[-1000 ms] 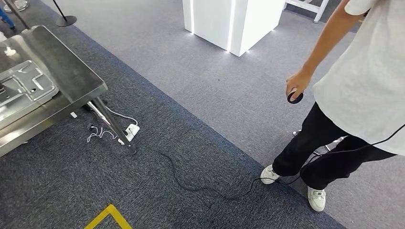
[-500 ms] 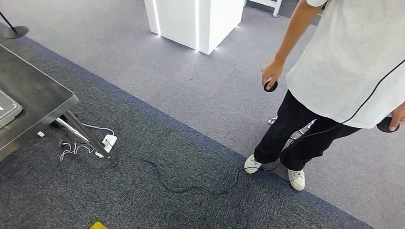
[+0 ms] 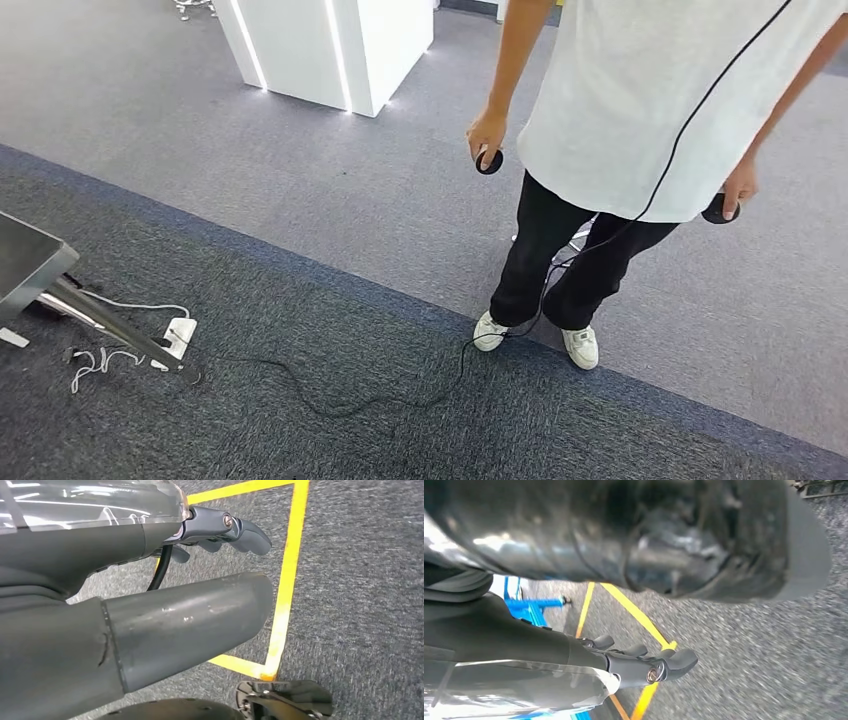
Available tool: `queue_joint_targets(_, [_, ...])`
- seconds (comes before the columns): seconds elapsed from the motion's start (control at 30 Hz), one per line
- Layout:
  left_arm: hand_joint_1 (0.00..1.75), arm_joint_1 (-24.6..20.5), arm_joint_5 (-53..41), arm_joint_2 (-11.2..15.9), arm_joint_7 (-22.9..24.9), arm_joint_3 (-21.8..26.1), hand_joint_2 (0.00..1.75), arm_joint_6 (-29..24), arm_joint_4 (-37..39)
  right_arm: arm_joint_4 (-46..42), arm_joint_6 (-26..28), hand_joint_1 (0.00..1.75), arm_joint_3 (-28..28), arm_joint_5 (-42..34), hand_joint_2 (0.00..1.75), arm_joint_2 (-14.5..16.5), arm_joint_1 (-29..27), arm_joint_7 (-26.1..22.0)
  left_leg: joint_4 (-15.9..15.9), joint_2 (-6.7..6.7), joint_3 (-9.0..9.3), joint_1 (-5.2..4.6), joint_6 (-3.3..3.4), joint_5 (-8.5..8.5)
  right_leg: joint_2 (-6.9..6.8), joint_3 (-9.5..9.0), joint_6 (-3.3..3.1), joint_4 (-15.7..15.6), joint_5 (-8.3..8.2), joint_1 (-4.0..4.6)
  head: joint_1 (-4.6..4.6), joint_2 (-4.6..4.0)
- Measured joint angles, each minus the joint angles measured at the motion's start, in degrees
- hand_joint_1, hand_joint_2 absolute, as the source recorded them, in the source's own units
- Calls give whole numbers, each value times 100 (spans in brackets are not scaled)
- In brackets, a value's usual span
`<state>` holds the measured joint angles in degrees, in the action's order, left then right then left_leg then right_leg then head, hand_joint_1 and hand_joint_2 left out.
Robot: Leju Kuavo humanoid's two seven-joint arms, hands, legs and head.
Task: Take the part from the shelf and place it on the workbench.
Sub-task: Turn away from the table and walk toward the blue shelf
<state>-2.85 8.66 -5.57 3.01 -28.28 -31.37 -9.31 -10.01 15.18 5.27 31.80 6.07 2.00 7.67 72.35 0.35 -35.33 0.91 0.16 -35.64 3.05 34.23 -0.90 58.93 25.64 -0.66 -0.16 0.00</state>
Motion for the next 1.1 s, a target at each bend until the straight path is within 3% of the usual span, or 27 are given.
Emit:
queue_joint_targets(0.03, [0, -1, 2, 0, 6, 0, 0, 2, 0, 0, -2, 0, 6, -1, 0, 0, -2, 12, -330, -43, 134, -1, 24, 228, 77, -5, 3, 10, 0, 2, 1, 0])
queue_joint_targets(0.1, [0, -2, 2, 0, 21, 2, 0, 10, 2, 0, -3, 0, 21, -2, 0, 3, 1, 28, -1050, -279, 423, -6, 70, 573, 216, 9, 33, 40, 0, 2, 3, 0])
queue_joint_targets(0.17, [0, -11, 2, 0, 38, 4, 0, 21, 4, 0, -2, 0, 33, -4, 0, 4, -3, 35, -1357, -423, 528, -29, 102, 653, 333, 45, 107, 52, -16, -12, 4, 0])
queue_joint_targets(0.23, [0, -28, 7, 0, 49, 5, 0, 28, 5, 1, 0, 0, 44, -7, 0, 3, -26, 38, -1409, -325, 545, -42, 155, 686, 404, 76, 189, 43, -43, -30, 6, 0])
queue_joint_targets(0.3, [0, -30, 10, -5, 55, 7, 0, 29, 6, 2, 3, 0, 57, -10, 0, 1, -38, 41, -1485, -195, 577, -30, 236, 747, 190, 163, 226, 208, 73, -22, 17, 0])
queue_joint_targets(0.37, [0, -10, 8, -12, 57, 8, 0, 32, 6, 2, 5, 0, 65, -13, 0, -2, -27, 44, -1523, -40, 587, -37, 288, 772, -125, 436, 249, 788, 424, -14, 31, 0])
queue_joint_targets(0.43, [0, 13, 7, -14, 60, 9, 0, 34, 7, 2, 4, 0, 68, -13, 0, -1, -22, 44, -1521, 123, 582, -55, 301, 762, -232, 739, 286, 1436, 705, -28, 35, 0])
queue_joint_targets(0.47, [0, 16, 7, -15, 61, 9, 0, 35, 7, 2, 4, 0, 71, -13, 0, -2, -23, 44, -1520, 202, 585, -59, 298, 753, -256, 777, 301, 1539, 699, -39, 35, 0])
queue_joint_targets(0.5, [0, 13, 6, -17, 62, 9, 0, 36, 7, 2, 4, 0, 73, -13, 0, -3, -26, 45, -1518, 271, 594, -59, 288, 739, -285, 698, 311, 1419, 589, -50, 36, 0])
queue_joint_targets(0.6, [0, 9, -1, -29, 64, 9, 0, 38, 7, 2, 5, 0, 75, -15, 0, -18, -25, 46, -1495, 448, 652, -70, 209, 667, -581, 103, 285, 349, 142, -46, 33, 0])
queue_joint_targets(0.67, [0, 3, -13, -34, 66, 9, 0, 38, 7, 1, 9, 0, 77, -25, 0, -23, -17, 49, -1484, 541, 682, -93, 136, 616, -675, -53, 220, 48, 96, -9, 26, 0])
queue_joint_targets(0.73, [0, -20, -22, -46, 72, 9, 0, 38, 5, 2, 15, 0, 83, -34, 0, -23, -26, 60, -1490, 629, 727, -94, 78, 582, -549, -50, 149, 44, 96, 7, 21, 0])
queue_joint_targets(0.8, [0, -39, -27, -60, 78, 9, 0, 38, 4, 2, 20, 0, 96, -40, 0, -23, -30, 69, -1344, 500, 705, -64, 25, 450, -433, -56, 80, 15, 80, -9, 18, 0])
queue_joint_targets(0.83, [0, -39, -29, -63, 80, 9, 0, 39, 4, 2, 21, 0, 107, -45, 0, -23, -26, 71, -1115, 359, 607, -48, 5, 301, -377, -63, 45, 0, 68, -23, 16, 0])
queue_joint_targets(0.9, [0, -23, -32, -66, 89, 8, 0, 50, 6, 2, 26, 0, 130, -62, 0, -24, -19, 72, -366, 96, 253, -33, -11, -74, -258, -57, -2, -1, 64, -14, 11, 0])
queue_joint_targets(0.93, [0, -9, -34, -67, 95, 8, 0, 57, 6, 2, 28, 0, 142, -73, 0, -25, -20, 72, -14, 45, 69, -32, -13, -192, -183, -55, -12, 1, 64, -5, 11, 0])
queue_joint_targets(0.97, [0, 3, -37, -67, 101, 7, 0, 63, 7, 2, 30, 0, 153, -83, 0, -26, -23, 72, 183, 23, -51, -32, -8, -203, -102, -58, -16, 5, 64, 5, 11, 0])
queue_joint_targets(1.0, [0, 13, -39, -68, 104, 7, 0, 67, 7, 2, 31, 0, 163, -91, 0, -27, -25, 73, 159, 11, -73, -32, 4, -90, -18, -63, -16, 9, 64, 11, 11, 0])
queue_joint_targets(1.03, [0, 16, -42, -70, 106, 7, 0, 69, 6, 2, 31, 0, 172, -96, 0, -27, -26, 73, -78, -12, 5, -32, 24, 116, 64, -74, -14, 14, 65, 15, 11, 0])
queue_joint_targets(1.1, [0, 20, -46, -73, 106, 7, 0, 73, 7, 2, 26, 0, 183, -104, 0, -26, -25, 81, -855, -232, 304, -32, 73, 558, 215, -85, 3, 28, 68, 18, 14, 0])
